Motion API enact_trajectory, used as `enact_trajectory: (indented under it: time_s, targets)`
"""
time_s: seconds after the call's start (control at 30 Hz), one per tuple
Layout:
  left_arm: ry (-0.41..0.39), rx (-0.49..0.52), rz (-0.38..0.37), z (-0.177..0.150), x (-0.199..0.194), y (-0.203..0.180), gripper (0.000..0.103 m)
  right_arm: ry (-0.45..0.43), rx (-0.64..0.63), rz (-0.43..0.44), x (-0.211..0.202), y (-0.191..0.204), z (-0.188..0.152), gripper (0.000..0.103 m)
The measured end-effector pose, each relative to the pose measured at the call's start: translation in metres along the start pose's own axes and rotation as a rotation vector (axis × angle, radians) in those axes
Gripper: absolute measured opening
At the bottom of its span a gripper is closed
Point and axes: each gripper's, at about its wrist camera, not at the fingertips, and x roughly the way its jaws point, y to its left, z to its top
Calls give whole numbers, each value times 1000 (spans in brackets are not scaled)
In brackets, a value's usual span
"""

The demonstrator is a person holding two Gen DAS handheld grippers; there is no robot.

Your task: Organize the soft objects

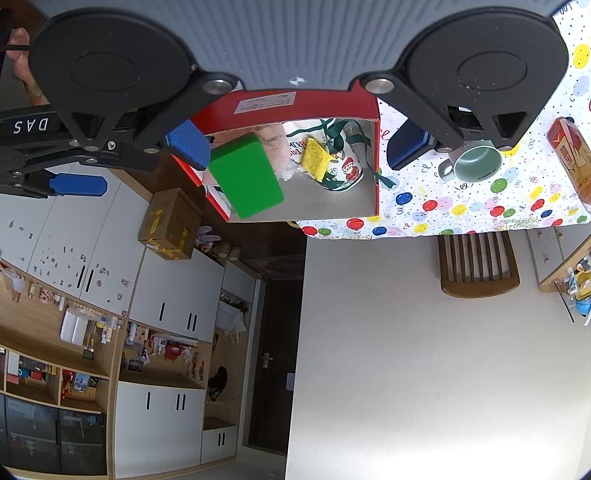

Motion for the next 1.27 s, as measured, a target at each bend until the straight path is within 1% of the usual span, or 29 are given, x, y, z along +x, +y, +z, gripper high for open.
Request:
enact_trajectory:
  time_s: [0.77,1.27]
  targets:
    - [2,-2,-1,1,1,1,102,2,2,2,2,0,1,103]
    - [11,-4,1,5,9,2,102,3,5,5,4,2,2,103]
